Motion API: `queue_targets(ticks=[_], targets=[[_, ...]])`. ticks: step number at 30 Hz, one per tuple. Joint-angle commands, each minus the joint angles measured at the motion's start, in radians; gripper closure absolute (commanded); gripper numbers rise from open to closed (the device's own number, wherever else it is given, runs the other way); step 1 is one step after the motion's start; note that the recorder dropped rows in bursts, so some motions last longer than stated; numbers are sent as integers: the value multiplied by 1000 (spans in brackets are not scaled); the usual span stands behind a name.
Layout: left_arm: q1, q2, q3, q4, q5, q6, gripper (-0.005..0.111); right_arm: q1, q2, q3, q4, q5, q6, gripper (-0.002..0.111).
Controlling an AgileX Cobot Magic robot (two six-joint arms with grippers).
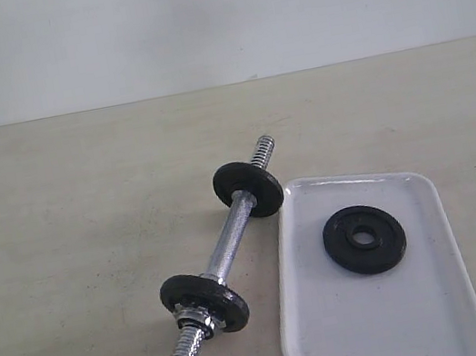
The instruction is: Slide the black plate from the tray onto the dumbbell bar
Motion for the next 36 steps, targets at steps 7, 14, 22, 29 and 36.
queue_targets(ticks=[7, 14, 22, 29, 36], targets=[[-8, -2, 0, -3, -11, 4, 102, 0, -5, -1, 22, -827, 140, 108], [-6, -2, 0, -3, -11, 4, 102, 0, -5, -1, 18, -1060, 282, 108], [-6, -2, 0, -3, -11, 4, 102, 0, -5, -1, 16, -1054, 512, 108], [-6, -2, 0, -3, -11, 4, 102, 0, -5, -1, -133, -890, 688, 108], [-6, -2, 0, -166, -134, -69, 102, 0, -5, -1, -253, -864, 912, 108]])
